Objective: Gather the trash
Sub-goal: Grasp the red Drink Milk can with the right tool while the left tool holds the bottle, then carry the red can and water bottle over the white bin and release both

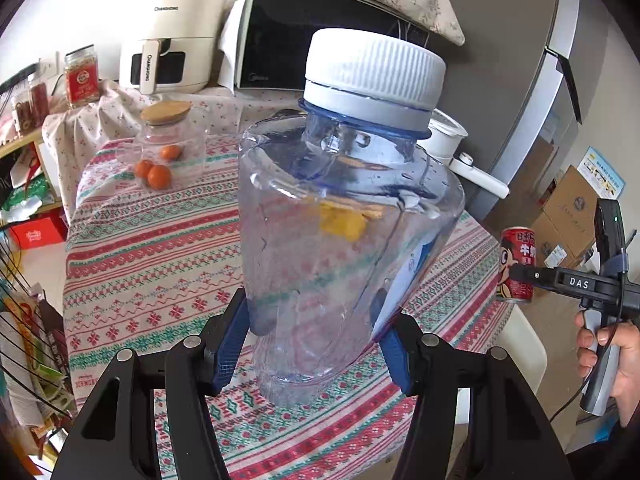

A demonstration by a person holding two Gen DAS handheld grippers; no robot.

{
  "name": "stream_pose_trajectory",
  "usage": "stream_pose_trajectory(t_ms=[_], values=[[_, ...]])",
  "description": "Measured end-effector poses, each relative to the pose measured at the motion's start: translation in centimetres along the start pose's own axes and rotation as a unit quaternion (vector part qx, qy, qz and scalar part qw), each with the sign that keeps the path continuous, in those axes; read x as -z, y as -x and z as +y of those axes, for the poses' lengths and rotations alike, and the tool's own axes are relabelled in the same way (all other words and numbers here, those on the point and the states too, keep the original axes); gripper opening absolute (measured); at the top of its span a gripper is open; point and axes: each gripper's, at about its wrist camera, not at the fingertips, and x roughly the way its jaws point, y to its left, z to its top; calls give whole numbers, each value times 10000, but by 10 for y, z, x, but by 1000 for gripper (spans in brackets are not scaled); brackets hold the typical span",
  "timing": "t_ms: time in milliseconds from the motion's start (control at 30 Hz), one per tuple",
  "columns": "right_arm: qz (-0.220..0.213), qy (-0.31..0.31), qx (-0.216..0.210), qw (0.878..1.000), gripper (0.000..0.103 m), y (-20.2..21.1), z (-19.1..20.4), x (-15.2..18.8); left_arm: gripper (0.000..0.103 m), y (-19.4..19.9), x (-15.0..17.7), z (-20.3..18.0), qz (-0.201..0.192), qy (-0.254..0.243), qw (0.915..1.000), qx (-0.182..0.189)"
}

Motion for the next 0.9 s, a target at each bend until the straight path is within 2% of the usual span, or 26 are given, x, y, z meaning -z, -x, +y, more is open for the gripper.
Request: stream_pose_trajectory(t_ms=[100, 200, 300, 433, 600, 900], values=[[13, -83, 252, 9996, 56, 21, -32, 19, 63, 3, 8, -18, 81, -81, 9999, 87], [-47, -263, 319, 9991, 56, 40, -66, 39, 63, 4, 17, -34, 119, -119, 9996, 214], [244, -484, 492, 9973, 56, 47, -97, 52, 63, 1, 27, -50, 181, -207, 9991, 336], [382, -579, 652, 9955, 56, 57, -128, 68, 63, -12, 35, -76, 385, -267, 9969, 630], [649, -1015, 722, 9901, 56, 60, -173, 91, 63, -27, 36, -109, 520, -330, 9937, 938], [798, -1274, 875, 9848, 56, 69, -219, 113, 63, -51, 39, -194, 672, -515, 9827, 1647]])
